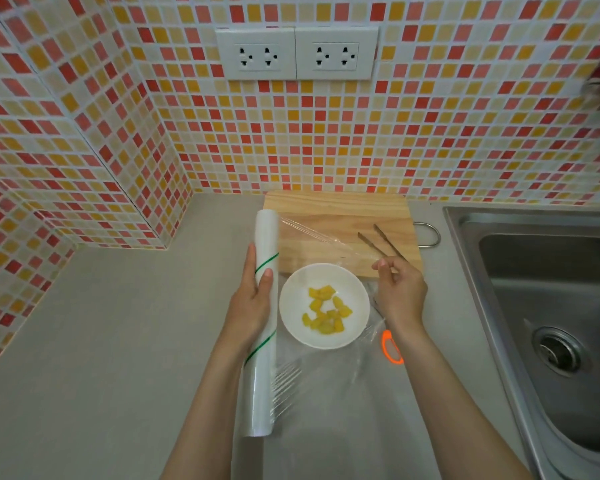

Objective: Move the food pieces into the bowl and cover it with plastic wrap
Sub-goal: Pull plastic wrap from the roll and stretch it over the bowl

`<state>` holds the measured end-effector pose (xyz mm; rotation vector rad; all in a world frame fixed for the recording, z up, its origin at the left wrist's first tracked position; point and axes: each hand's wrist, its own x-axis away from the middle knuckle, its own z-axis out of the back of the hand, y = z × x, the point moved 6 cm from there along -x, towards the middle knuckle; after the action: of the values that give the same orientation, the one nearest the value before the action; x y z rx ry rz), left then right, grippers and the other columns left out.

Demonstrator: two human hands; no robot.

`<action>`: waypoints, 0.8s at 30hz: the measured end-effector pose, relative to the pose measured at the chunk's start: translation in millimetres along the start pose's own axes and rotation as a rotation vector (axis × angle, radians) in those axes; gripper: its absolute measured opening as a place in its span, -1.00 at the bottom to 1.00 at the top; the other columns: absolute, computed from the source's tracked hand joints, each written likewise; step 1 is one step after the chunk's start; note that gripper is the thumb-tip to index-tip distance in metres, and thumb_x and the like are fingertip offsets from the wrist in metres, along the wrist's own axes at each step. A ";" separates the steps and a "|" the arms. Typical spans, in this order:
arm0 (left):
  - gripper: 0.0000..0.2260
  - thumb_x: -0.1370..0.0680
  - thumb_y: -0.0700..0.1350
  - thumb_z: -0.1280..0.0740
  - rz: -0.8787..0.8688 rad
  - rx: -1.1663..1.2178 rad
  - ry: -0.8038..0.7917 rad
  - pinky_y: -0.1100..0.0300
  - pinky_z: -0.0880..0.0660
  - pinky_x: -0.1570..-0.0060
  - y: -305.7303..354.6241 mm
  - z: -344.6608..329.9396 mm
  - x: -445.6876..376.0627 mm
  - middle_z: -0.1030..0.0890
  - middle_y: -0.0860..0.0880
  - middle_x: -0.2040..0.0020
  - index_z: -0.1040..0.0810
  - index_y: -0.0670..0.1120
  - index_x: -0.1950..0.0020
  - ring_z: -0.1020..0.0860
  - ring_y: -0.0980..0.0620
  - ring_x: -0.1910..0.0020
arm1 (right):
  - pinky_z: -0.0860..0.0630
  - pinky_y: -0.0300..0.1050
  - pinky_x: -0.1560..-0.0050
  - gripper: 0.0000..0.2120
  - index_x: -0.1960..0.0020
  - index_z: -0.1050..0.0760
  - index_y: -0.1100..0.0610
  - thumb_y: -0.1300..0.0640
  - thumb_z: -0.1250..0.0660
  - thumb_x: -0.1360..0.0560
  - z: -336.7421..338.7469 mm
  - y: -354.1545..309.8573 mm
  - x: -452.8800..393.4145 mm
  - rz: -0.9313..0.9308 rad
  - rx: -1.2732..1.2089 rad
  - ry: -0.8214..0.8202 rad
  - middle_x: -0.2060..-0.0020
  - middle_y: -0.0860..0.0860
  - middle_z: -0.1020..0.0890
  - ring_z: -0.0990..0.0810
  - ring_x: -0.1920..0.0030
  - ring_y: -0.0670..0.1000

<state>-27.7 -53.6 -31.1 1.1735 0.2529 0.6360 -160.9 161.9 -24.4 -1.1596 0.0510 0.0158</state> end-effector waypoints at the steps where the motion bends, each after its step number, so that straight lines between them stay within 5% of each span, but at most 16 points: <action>1: -0.50 -0.62 0.09 -0.07 -0.009 -0.039 0.002 0.39 -0.14 -0.17 -0.7 -1.4 -1.5 -0.19 0.37 -0.29 0.05 0.26 -0.51 -0.26 0.27 -0.21 | -0.27 -0.21 0.24 -0.81 0.13 -0.61 0.19 0.26 -0.22 -0.50 -0.9 4.6 -1.2 -0.011 0.004 0.000 0.25 -0.03 -0.59 -0.52 0.20 0.00; 9: -0.49 -0.62 0.08 -0.06 -0.042 -0.264 0.004 0.10 -0.31 -0.24 -24.2 -12.0 -16.3 -0.40 -0.15 -0.41 0.09 0.23 -0.52 -0.41 -0.14 -0.34 | -0.30 -0.17 0.17 -0.81 0.09 -0.60 0.28 0.22 -0.24 -0.53 -16.3 46.6 -3.2 -0.172 0.024 -0.055 0.12 0.22 -0.67 -0.59 0.08 0.18; 14: -0.50 -0.61 0.11 -0.04 0.001 -0.312 0.028 -0.02 -0.42 -0.15 -40.1 -16.6 -19.5 -0.54 -0.22 -0.14 0.11 0.27 -0.50 -0.51 -0.21 -0.14 | -0.28 -0.22 0.21 -0.85 0.06 -0.61 0.23 0.27 -0.26 -0.50 -26.6 57.7 -0.5 -0.231 0.001 -0.078 0.07 0.18 -0.68 -0.60 0.03 0.16; 19: -0.50 -0.61 0.16 -0.03 0.062 -0.275 0.037 -0.04 -0.45 -0.11 -45.6 -23.2 -18.2 -0.54 -0.19 -0.02 0.13 0.34 -0.48 -0.54 -0.18 -0.02 | -0.49 -0.06 0.19 -0.69 -0.12 -0.50 -0.01 0.30 -0.25 -0.47 -34.1 54.6 2.3 -0.169 -0.105 -0.216 0.23 0.23 -0.66 -0.59 0.26 0.19; 24: -0.51 -0.59 0.19 -0.02 0.084 -0.274 0.054 -0.02 -0.43 -0.09 -47.8 -24.1 -16.8 -0.49 -0.14 0.00 0.13 0.38 -0.46 -0.52 -0.17 -0.01 | -0.50 -0.16 0.18 -0.69 0.19 -0.60 -0.07 0.34 -0.28 -0.46 -40.4 51.2 0.9 -0.096 -0.123 -0.326 0.25 -0.10 -0.68 -0.61 0.24 -0.16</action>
<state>-37.4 -56.2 -86.3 0.9075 0.1564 0.7521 -163.3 145.3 -87.4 -1.2681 -0.2979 0.1240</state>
